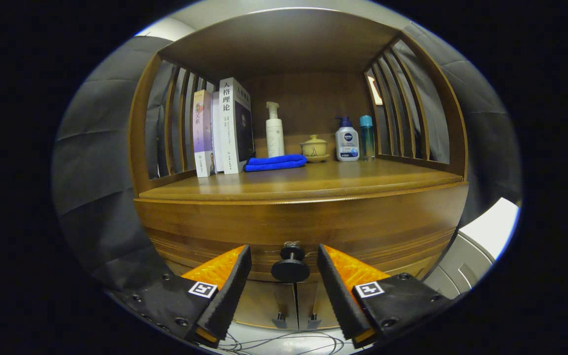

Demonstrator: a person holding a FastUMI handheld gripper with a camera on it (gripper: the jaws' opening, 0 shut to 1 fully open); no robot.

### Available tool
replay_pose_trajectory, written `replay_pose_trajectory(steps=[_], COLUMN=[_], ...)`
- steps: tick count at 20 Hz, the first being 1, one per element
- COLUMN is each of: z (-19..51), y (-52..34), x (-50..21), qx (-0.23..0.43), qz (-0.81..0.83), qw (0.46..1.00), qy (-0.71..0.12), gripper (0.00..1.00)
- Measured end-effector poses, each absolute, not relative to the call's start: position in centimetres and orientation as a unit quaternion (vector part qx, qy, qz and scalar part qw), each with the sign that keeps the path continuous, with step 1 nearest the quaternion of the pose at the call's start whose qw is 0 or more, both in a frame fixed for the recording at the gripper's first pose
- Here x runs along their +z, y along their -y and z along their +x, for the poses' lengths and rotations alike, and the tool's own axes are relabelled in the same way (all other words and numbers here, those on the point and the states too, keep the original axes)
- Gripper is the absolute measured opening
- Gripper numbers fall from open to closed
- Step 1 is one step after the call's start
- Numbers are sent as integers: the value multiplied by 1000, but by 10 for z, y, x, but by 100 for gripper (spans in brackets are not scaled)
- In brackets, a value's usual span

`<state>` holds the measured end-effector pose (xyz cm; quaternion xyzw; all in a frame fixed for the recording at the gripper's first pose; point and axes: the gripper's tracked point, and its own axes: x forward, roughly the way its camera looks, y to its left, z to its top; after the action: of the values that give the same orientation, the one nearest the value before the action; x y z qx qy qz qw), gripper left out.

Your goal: Pull open the drawer, take out the items inside it, and place them on the countertop above the cabinet.

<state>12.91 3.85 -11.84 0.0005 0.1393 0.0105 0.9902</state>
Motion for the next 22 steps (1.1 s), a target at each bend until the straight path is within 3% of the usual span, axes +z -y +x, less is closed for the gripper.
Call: replay_pose_trajectory(steps=[2, 14, 22], z=[130, 138, 118], y=[-39, -30, -29], x=[-126, -141, -141], qx=[12, 10, 10], qz=[1, -12, -5], qw=[989, 984, 985], qy=[-150, -177, -171], gripper=[83, 34, 35])
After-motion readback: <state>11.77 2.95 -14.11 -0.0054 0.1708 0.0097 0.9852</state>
